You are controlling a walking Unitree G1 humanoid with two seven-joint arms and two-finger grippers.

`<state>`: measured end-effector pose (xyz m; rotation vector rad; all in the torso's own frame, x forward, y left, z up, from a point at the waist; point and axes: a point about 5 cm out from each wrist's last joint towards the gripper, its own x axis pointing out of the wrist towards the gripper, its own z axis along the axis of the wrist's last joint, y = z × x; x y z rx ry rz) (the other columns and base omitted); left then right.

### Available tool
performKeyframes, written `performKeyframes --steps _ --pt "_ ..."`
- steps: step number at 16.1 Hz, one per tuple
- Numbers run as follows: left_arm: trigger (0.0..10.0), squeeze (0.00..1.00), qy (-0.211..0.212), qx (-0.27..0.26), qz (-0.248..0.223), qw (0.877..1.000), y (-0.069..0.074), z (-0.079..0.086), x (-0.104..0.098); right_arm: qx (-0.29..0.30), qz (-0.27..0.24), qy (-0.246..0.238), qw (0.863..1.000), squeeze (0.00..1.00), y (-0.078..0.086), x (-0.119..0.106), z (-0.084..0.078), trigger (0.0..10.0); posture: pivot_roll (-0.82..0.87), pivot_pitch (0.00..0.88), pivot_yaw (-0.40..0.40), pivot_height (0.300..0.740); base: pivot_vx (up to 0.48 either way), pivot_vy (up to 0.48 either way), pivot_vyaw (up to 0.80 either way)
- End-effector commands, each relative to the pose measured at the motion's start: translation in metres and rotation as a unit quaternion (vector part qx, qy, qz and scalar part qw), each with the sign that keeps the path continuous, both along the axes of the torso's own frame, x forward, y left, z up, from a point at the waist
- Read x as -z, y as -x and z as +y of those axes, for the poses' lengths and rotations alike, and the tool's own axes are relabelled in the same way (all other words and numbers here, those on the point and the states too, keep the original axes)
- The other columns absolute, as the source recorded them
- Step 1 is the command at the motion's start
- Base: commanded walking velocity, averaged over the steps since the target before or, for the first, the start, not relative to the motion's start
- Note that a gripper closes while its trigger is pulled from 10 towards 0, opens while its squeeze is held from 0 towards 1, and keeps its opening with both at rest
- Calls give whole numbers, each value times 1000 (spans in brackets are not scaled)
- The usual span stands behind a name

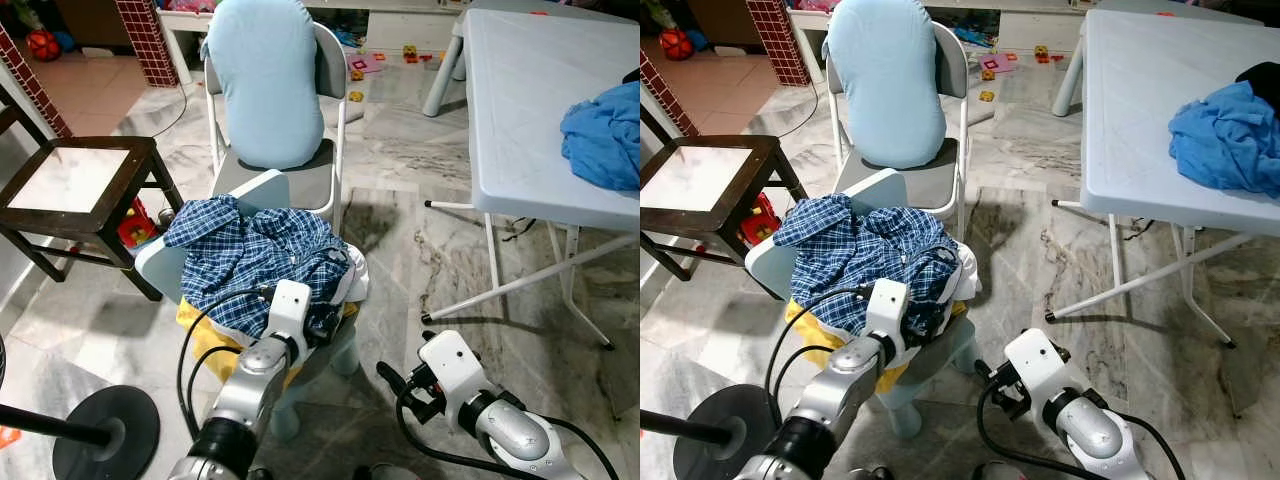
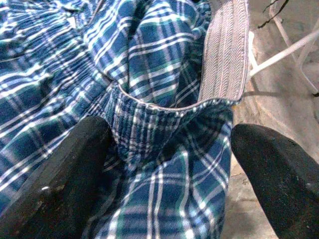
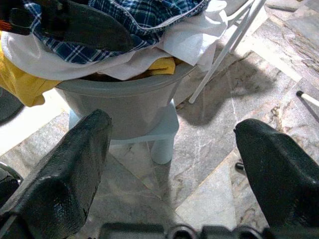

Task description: Hang hanger

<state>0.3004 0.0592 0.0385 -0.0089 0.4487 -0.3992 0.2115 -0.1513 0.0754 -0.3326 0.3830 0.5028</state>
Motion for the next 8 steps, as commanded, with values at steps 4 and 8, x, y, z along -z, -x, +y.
performKeyframes --steps 4,8 --pt "10000 0 -1 -9 -7 1000 -7 1 0 -6 10 5 1000 0 5 3 0 10000 -244 155 -23 740 0 0 0" --pt "706 0 16 -9 0 1000 -8 -1 2 -7 11 7 1000 0 7 4 1 10000 -247 158 -22 740 0 0 0"
